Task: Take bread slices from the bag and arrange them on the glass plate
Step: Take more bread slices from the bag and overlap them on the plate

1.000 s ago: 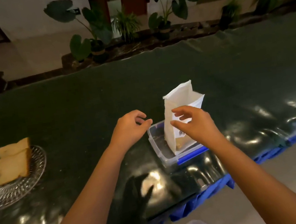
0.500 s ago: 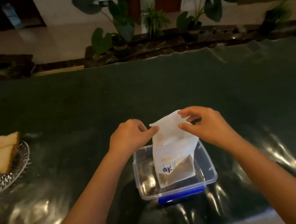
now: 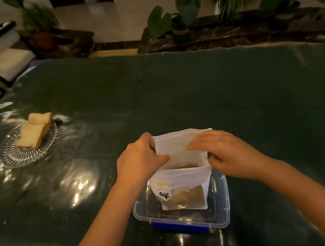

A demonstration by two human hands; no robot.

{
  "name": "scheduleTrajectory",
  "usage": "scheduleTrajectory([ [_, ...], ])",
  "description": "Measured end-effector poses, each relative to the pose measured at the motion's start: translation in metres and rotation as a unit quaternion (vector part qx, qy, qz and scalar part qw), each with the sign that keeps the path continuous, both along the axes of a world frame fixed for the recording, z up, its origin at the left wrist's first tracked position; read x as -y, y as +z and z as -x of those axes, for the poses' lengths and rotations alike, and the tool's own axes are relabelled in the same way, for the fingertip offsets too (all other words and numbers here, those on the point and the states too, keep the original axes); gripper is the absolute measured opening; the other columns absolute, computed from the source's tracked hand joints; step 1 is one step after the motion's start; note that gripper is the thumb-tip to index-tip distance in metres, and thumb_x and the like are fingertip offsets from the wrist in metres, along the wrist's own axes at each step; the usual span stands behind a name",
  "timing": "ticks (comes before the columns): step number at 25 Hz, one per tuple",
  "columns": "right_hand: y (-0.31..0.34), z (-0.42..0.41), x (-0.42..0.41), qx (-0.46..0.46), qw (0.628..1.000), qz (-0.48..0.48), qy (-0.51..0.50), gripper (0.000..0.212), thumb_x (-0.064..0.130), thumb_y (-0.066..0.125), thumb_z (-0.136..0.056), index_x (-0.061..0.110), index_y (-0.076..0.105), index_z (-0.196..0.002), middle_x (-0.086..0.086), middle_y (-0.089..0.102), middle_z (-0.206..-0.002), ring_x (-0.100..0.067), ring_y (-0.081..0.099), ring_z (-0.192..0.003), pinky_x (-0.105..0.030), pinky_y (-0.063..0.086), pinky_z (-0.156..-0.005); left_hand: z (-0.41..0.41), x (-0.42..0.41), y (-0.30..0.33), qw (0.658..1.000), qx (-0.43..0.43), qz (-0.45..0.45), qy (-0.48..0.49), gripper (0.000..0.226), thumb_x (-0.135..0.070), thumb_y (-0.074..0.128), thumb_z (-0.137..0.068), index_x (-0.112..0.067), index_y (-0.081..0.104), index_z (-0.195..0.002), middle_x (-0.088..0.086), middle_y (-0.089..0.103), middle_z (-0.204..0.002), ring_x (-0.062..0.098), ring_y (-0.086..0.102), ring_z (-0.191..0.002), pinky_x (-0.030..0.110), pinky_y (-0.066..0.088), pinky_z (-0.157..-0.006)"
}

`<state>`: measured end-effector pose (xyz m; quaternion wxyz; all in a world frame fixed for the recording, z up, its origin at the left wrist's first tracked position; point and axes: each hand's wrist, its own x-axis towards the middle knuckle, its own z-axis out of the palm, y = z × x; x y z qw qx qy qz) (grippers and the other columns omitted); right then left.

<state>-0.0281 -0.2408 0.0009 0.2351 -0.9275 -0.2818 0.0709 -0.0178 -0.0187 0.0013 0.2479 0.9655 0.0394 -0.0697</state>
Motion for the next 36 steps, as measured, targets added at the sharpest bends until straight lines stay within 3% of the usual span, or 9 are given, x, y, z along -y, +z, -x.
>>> scheduleTrajectory([
  [6,0.004,0.003,0.012,0.129,0.979,0.127,0.098,0.026,0.013,0.073,-0.068,0.027,0.069,-0.089,0.008,0.071,-0.094,-0.014,0.063,-0.099,-0.047,0.027,-0.106,0.006,-0.017,-0.008,0.998,0.033,0.039,0.046,0.008,-0.017,0.065,-0.072,-0.021,0.059,-0.071,-0.003,0.064,-0.062,0.017,0.061,-0.061,0.033,0.051,-0.054],
  [9,0.002,0.013,0.020,0.147,0.971,0.153,0.111,0.018,0.018,0.077,-0.066,0.028,0.068,-0.079,0.011,0.070,-0.081,-0.011,0.065,-0.085,-0.045,0.028,-0.105,0.016,-0.030,-0.010,0.998,0.032,0.043,0.046,0.014,-0.015,0.065,-0.073,-0.025,0.059,-0.065,-0.005,0.062,-0.057,0.008,0.057,-0.054,0.024,0.043,-0.046],
  [13,0.004,0.019,0.026,0.151,0.970,0.167,0.087,0.012,0.017,0.075,-0.068,0.025,0.070,-0.074,0.010,0.071,-0.070,-0.012,0.066,-0.070,-0.044,0.032,-0.103,0.021,-0.038,-0.008,0.996,0.018,0.077,0.049,0.018,-0.013,0.065,-0.075,-0.024,0.059,-0.062,-0.002,0.065,-0.055,0.009,0.062,-0.053,0.032,0.053,-0.053],
  [17,0.028,0.021,0.008,0.036,0.973,0.222,0.055,0.014,0.026,0.055,-0.080,0.026,0.069,-0.083,0.007,0.072,-0.074,-0.014,0.066,-0.071,-0.039,0.043,-0.100,0.029,-0.031,-0.001,0.994,0.031,0.106,0.009,0.018,-0.015,0.066,-0.075,-0.025,0.059,-0.063,-0.004,0.062,-0.057,0.007,0.059,-0.055,0.024,0.050,-0.052],
  [21,0.049,0.006,-0.051,-0.053,0.996,0.023,-0.074,0.027,0.032,0.044,-0.081,0.028,0.066,-0.095,0.005,0.070,-0.084,-0.009,0.065,-0.073,-0.024,0.054,-0.062,0.033,-0.028,0.000,0.992,0.030,0.119,-0.026,0.012,-0.019,0.066,-0.078,-0.026,0.060,-0.070,-0.007,0.063,-0.063,0.004,0.059,-0.059,0.023,0.052,-0.056],
  [23,0.034,-0.016,-0.087,-0.143,0.987,0.058,-0.039,0.026,0.024,0.055,-0.083,0.024,0.063,-0.108,0.001,0.068,-0.101,-0.013,0.064,-0.088,-0.026,0.053,-0.072,0.031,-0.031,-0.001,0.991,0.036,0.120,-0.037,0.013,-0.019,0.065,-0.079,-0.025,0.059,-0.070,-0.007,0.062,-0.063,0.004,0.058,-0.058,0.020,0.047,-0.054],
  [25,0.006,-0.037,-0.111,-0.254,0.943,0.214,0.000,0.035,0.020,0.060,-0.084,0.017,0.057,-0.119,-0.006,0.061,-0.118,-0.022,0.057,-0.105,-0.034,0.048,-0.088,0.029,-0.033,-0.002,0.989,0.038,0.134,-0.041,0.013,-0.019,0.065,-0.080,-0.024,0.059,-0.069,-0.006,0.061,-0.063,0.005,0.057,-0.058,0.018,0.043,-0.054],
  [28,-0.036,-0.049,-0.109,-0.307,0.889,0.339,-0.024,0.045,0.021,0.062,-0.082,0.013,0.051,-0.124,-0.012,0.056,-0.125,-0.030,0.053,-0.112,-0.040,0.044,-0.096,0.026,-0.040,-0.004,0.985,0.008,0.167,-0.034,0.011,-0.020,0.066,-0.080,-0.024,0.060,-0.070,-0.006,0.063,-0.066,0.005,0.060,-0.060,0.020,0.050,-0.058],
  [36,-0.075,-0.040,-0.089,-0.322,0.892,0.289,-0.130,0.056,0.021,0.072,-0.074,0.019,0.048,-0.125,-0.004,0.056,-0.122,-0.024,0.053,-0.109,-0.036,0.044,-0.093,0.027,-0.044,-0.007,0.974,-0.060,0.220,-0.022,0.010,-0.016,0.067,-0.080,-0.020,0.061,-0.073,-0.003,0.069,-0.065,-0.001,0.066,-0.057,0.022,0.055,-0.060],
])
